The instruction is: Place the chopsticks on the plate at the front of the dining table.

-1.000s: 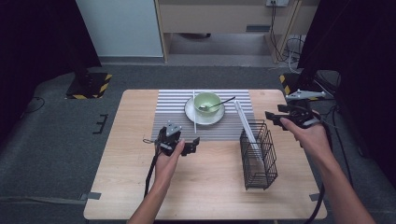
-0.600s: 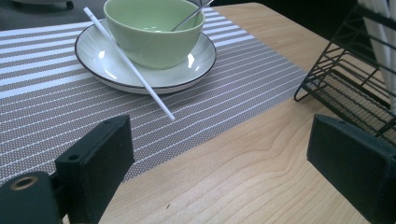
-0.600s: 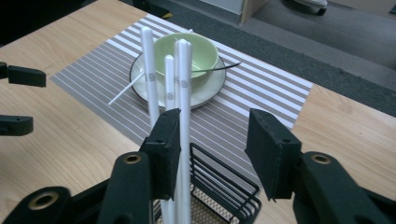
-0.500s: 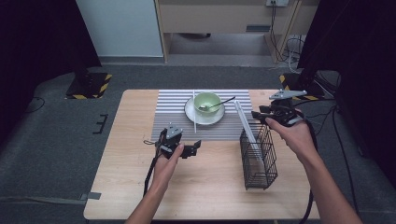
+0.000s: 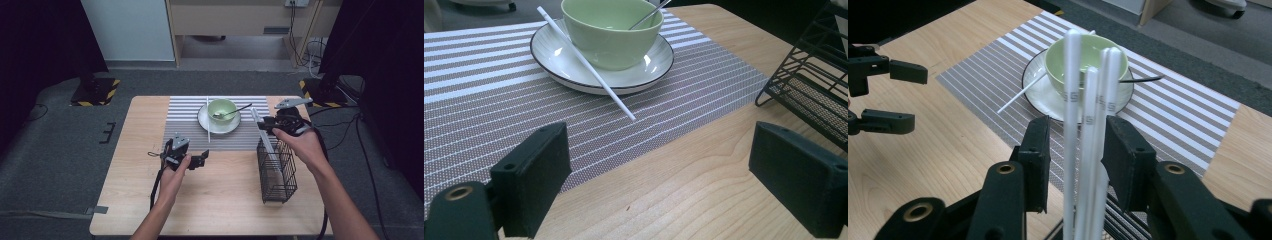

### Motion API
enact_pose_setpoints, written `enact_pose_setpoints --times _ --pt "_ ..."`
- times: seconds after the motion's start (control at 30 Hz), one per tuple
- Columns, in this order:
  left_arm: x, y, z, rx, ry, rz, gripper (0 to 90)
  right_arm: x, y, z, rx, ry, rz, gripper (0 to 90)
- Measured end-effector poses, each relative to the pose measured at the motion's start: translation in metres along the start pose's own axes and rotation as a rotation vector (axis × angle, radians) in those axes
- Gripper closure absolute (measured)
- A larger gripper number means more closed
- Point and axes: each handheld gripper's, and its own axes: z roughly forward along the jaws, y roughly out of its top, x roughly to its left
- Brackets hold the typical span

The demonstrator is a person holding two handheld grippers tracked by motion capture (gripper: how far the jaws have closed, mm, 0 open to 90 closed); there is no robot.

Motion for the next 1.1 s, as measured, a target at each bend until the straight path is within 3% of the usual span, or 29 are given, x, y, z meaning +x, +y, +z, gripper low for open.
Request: enact_pose_setpoints --times 0.27,0.47,1.1 --pt "0.002 -0.007 0.001 0.027 -0.024 0.000 9.0 0.004 0.001 0.018 0.021 -0.003 -0.014 69.9" --pt "0.006 -0.009 -0.001 0.020 -0.024 -0.013 9.2 0.002 0.000 0.024 0.023 -0.009 -0.006 75.3" --pt "0.008 -0.017 0.001 0.026 -0.021 -0.023 10.1 0.001 0.005 0.020 -0.017 0.015 -0.016 83.5"
